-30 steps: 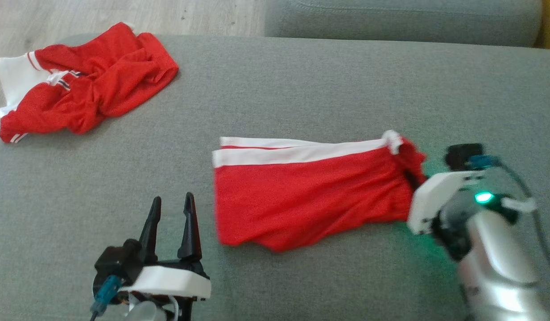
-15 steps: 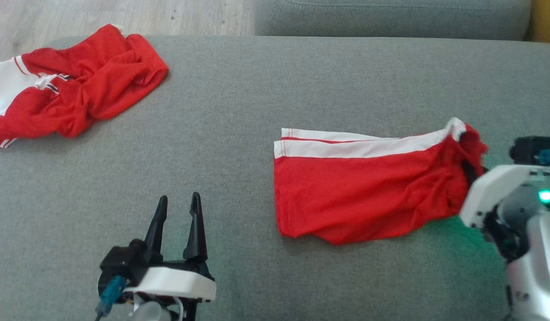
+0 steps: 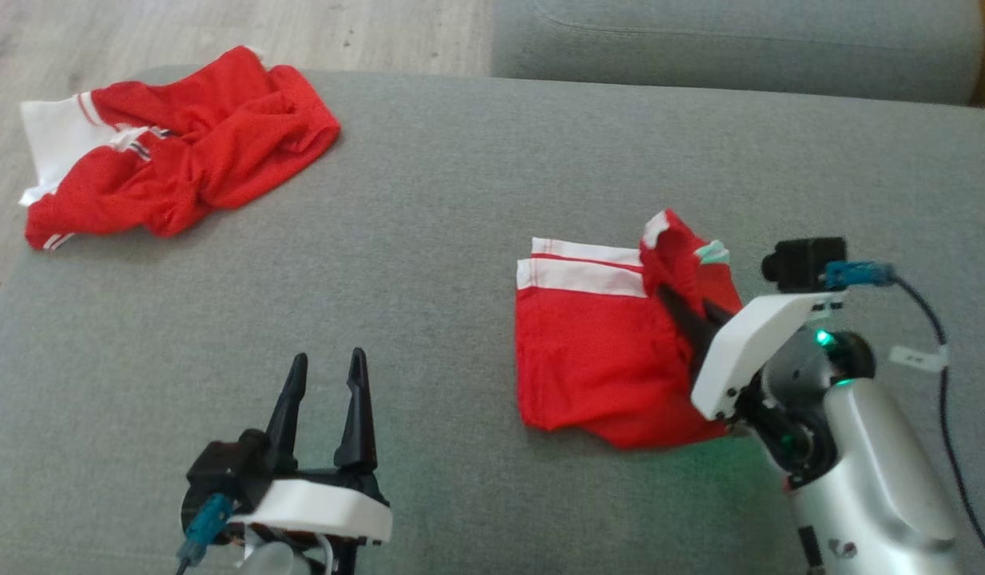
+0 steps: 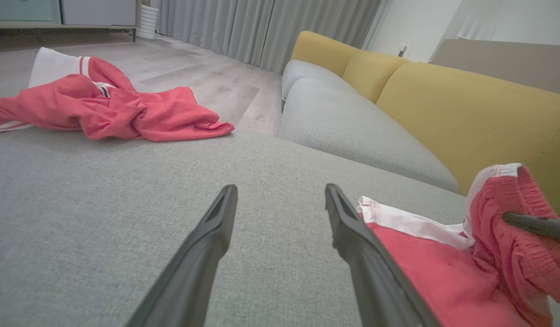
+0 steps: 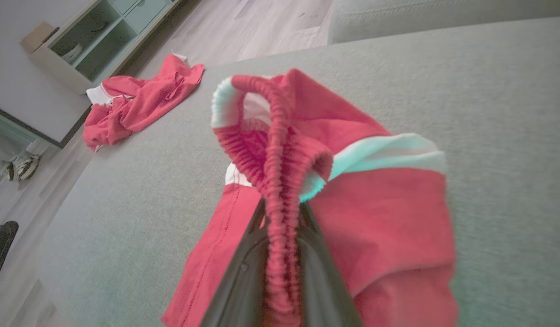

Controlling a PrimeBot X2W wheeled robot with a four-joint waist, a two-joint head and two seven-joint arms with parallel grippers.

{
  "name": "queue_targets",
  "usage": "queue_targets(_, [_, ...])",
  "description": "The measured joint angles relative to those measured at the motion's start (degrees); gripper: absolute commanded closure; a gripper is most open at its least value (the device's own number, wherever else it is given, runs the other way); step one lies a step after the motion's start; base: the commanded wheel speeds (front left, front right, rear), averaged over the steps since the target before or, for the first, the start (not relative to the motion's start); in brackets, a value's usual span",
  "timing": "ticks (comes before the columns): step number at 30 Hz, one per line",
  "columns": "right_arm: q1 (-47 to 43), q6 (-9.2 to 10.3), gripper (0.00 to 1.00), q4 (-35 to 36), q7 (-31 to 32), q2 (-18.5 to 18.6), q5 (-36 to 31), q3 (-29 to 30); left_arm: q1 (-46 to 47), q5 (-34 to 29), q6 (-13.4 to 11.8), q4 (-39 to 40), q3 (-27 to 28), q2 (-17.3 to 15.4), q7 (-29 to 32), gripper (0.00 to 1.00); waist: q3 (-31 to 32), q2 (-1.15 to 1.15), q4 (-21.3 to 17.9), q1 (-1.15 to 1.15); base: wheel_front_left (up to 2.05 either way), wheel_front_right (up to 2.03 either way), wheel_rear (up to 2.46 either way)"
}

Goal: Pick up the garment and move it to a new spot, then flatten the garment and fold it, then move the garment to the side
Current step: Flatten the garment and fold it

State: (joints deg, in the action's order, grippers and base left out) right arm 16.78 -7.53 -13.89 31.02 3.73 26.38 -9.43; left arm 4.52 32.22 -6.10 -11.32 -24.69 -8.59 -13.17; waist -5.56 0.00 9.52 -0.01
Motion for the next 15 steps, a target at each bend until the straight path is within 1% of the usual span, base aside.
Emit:
queue_targets(2, [0.0,0.0,1.0,-0.7,0.0,0.0,0.5,-0.6,0.0,0.0,0.0,0.0,-0.1,0.0,0.0,0.0,0.1,0.0,0.3,0.0,0.0,0.0,0.0])
queue_targets(7, [0.6,0.0,1.0,-5.1,-2.0,-0.1,4.5,-5.5,0.0,0.0,0.1,-0.4,-1.0,0.1,0.0,0.0,0.2,0.0,1.9,0.0,0.0,0.0,0.0])
queue_targets(8, [1.5,0.0,0.93,-7.5,-2.9,-0.1,5.2,-7.1,0.0,0.0,0.1,-0.7,-1.2,0.1,0.0,0.0,0.2,0.0,2.6,0.0,0.0,0.0,0.0])
queue_targets(9, [2.0,0.0,0.64,-8.7,-3.2,-0.1,5.7,-7.6,0.0,0.0,0.1,-0.8,-1.2,0.2,0.0,0.0,0.2,0.0,2.9,0.0,0.0,0.0,0.0])
queue_targets(10, [2.6,0.0,0.29,-9.8,-3.6,-0.1,6.6,-8.3,0.0,0.0,0.1,-0.9,-1.2,0.2,0.0,0.0,0.2,0.0,3.1,0.0,0.0,0.0,0.0])
queue_targets(11, [3.2,0.0,0.0,-10.7,-4.1,-0.1,7.4,-8.9,0.0,0.1,0.1,-1.0,-1.3,0.2,0.0,0.0,0.2,0.0,3.4,0.0,0.0,0.0,0.0])
queue_targets(15, [5.3,0.0,0.0,-12.8,-6.6,-0.1,9.3,-12.3,0.0,0.1,0.1,-1.5,-1.3,0.3,0.0,0.0,0.2,0.0,3.8,0.01,0.0,0.0,0.0])
